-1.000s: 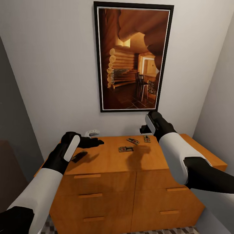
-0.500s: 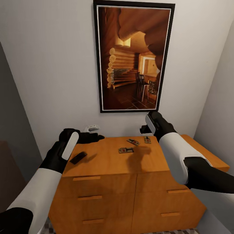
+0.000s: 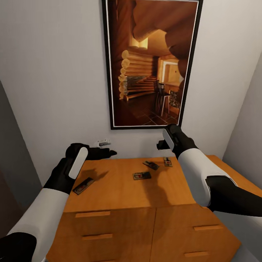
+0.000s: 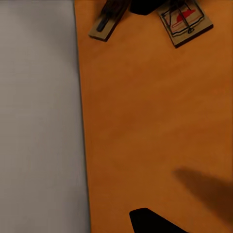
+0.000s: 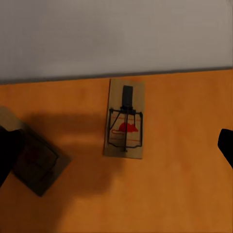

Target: Take the four mousetraps from the cabinet in the bathroom and place them on the bathroom floor. Make sure all four end up on the same floor surface, and ensure that at least two of them are either under or directly next to the same bathroom sink.

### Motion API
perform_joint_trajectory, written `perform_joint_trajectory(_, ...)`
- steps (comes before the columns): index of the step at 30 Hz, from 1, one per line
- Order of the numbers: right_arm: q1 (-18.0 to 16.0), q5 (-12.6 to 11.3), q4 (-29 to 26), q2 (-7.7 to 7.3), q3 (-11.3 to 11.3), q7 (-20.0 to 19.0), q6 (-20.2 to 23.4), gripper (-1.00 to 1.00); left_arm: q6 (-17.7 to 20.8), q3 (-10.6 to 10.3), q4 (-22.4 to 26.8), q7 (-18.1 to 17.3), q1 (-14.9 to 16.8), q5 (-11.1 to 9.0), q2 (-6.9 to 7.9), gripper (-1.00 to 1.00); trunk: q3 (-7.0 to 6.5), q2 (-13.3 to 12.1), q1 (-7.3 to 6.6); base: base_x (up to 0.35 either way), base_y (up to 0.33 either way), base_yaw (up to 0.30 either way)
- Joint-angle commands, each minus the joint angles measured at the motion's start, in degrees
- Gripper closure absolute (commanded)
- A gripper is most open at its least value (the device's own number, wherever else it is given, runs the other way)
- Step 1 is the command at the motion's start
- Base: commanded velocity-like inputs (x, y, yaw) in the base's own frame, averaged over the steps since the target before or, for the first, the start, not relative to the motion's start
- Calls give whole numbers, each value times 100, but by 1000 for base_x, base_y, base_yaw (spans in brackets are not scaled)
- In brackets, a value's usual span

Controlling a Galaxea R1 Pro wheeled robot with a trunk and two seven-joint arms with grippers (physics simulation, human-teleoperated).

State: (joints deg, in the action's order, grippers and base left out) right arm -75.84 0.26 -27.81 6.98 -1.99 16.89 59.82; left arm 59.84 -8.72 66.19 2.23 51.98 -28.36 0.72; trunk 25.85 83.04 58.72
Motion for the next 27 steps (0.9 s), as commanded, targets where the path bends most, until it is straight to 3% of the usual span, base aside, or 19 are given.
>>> perform_joint_trajectory(1, -3, 1, -5, 5, -19, 18, 18, -100, 16, -12, 4, 23, 5, -26, 6, -100, 7, 4, 0, 44, 0, 0)
perform_joint_trajectory(13, -5, 1, 3, 5, -13, 58, 18, -100, 16, -178, -14, 20, 5, -84, -1, -100, 7, 4, 0, 16, 0, 0)
perform_joint_trajectory(27, -1, -7, 26, -27, -4, 158, 18, -100, 16, -718, -165, 15, 5, -232, -16, -100, 7, 4, 0, 1, 0, 0)
